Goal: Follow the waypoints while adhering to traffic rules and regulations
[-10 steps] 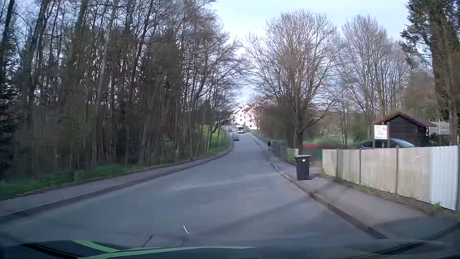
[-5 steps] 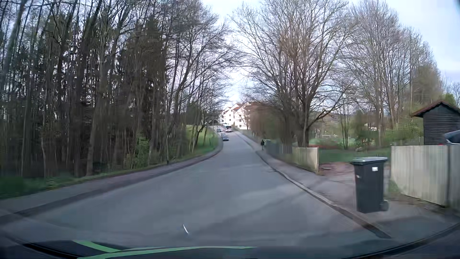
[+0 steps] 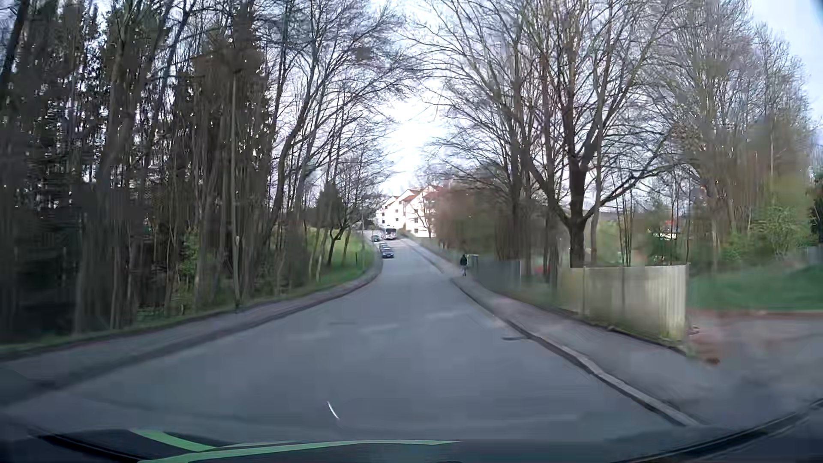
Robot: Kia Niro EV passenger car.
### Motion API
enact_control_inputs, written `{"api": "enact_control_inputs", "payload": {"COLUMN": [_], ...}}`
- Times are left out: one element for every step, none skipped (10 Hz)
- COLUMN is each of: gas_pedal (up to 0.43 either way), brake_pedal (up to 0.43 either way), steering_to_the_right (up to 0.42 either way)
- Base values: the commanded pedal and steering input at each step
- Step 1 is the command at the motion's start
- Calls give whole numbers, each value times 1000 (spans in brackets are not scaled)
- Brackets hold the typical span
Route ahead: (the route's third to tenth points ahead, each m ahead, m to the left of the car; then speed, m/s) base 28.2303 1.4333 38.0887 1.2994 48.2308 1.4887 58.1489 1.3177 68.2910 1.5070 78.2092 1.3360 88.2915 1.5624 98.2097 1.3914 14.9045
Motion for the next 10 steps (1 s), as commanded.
{"api": "enact_control_inputs", "payload": {"gas_pedal": [0,0,0,0,0,0,0,0,0,0], "brake_pedal": [0,0,0,0,0,6,146,183,207,213], "steering_to_the_right": [12,11,11,11,9,7,6,5,4,4]}}
